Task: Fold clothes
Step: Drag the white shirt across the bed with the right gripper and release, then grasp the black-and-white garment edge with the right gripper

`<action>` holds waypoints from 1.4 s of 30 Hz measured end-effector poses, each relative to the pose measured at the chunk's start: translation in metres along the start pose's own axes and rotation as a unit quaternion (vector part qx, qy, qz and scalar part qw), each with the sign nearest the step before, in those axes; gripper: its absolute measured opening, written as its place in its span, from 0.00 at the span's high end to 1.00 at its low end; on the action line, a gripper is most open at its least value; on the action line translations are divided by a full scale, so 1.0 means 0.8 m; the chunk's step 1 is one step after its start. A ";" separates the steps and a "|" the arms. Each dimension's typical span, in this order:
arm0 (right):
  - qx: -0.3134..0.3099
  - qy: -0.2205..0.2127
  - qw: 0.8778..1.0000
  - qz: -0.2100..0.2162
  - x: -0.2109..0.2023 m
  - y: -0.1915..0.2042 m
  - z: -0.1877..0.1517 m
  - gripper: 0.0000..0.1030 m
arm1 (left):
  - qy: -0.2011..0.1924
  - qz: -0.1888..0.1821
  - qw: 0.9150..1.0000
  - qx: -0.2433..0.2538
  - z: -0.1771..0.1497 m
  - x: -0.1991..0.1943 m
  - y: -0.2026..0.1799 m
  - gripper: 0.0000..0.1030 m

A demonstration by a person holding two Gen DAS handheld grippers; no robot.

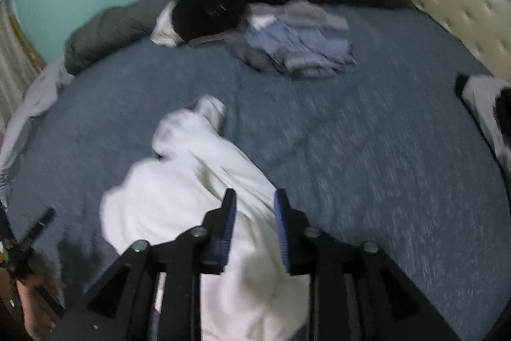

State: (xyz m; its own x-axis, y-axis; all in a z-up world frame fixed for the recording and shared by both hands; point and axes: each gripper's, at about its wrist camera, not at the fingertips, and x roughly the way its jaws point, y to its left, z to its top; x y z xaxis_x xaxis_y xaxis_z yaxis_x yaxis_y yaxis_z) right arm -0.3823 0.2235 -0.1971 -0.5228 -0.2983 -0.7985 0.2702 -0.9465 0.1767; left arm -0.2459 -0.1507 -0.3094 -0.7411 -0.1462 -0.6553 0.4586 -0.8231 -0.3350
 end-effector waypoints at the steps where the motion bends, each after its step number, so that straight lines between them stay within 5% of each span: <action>1: -0.014 0.005 1.000 0.009 0.005 0.013 0.003 0.71 | 0.000 0.000 1.000 0.000 0.000 0.000 0.000 0.00; 4: -0.057 0.030 0.998 0.025 0.030 0.050 0.008 0.67 | 0.001 0.001 1.000 -0.002 0.000 0.001 0.002 0.00; 7: -0.085 0.067 0.994 0.031 0.064 0.075 0.005 0.49 | 0.001 0.001 1.000 -0.006 0.000 0.001 0.006 0.00; 13: -0.102 0.116 0.988 0.028 0.110 0.089 -0.006 0.49 | 0.002 -0.002 1.000 -0.013 0.001 0.002 0.008 0.00; 17: -0.147 0.119 0.982 0.009 0.117 0.091 -0.017 0.91 | 0.003 -0.003 1.000 -0.011 0.000 0.003 0.005 0.00; 18: -0.151 0.118 0.981 0.011 0.114 0.088 -0.019 0.93 | 0.002 -0.003 1.000 -0.012 0.000 0.003 0.004 0.00; 28: -0.167 0.101 0.981 0.010 0.035 0.038 -0.023 0.96 | 0.005 -0.006 1.000 -0.015 -0.001 0.005 0.002 0.00; 37: -0.161 0.157 0.973 -0.057 0.007 -0.039 -0.033 0.96 | 0.004 -0.009 1.000 -0.019 -0.002 0.003 0.002 0.00; 42: -0.101 0.094 0.989 -0.060 -0.031 -0.049 -0.003 0.94 | 0.005 -0.008 1.000 -0.021 -0.001 0.004 0.002 0.00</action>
State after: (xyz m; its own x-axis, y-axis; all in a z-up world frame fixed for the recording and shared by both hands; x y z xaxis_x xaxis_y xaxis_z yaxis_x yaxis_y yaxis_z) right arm -0.3779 0.2683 -0.1854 -0.4076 -0.1385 -0.9026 0.3805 -0.9243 -0.0300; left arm -0.2472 -0.1524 -0.3129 -0.7438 -0.1276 -0.6561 0.4667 -0.8019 -0.3731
